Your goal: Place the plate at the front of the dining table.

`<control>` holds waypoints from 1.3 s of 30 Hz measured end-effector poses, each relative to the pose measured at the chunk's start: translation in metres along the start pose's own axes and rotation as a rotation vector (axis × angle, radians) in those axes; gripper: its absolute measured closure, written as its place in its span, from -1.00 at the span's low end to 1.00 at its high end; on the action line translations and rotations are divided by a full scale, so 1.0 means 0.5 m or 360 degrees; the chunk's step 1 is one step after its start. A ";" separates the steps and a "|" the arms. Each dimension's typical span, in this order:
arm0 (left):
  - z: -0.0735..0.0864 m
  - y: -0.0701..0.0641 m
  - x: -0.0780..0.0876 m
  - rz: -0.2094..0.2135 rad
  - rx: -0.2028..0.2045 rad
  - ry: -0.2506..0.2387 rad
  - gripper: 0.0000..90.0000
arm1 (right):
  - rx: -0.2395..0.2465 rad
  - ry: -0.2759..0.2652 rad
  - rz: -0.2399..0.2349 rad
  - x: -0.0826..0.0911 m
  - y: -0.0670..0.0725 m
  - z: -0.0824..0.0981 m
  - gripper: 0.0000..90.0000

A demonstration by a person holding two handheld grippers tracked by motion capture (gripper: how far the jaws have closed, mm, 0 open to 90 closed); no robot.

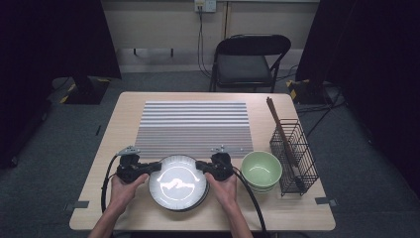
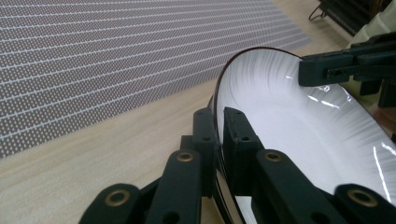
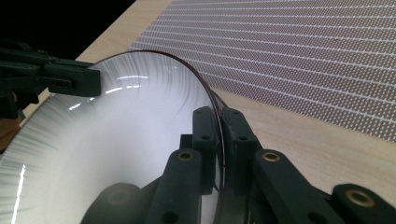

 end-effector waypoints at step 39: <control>-0.035 0.018 -0.008 -0.0050 -0.0085 -0.0047 0.93 | 0.0107 -0.0094 0.0053 0.001 0.005 -0.050 0.87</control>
Point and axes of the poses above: each handheld gripper's, and its own axes: x roughly backward along the jaws, z roughly out of its underside, y roughly to its left, the point moved 4 cm from there along -x, roughly forward along the jaws, and after that the axes turned 8 degrees about -x, right-handed, at the moved point
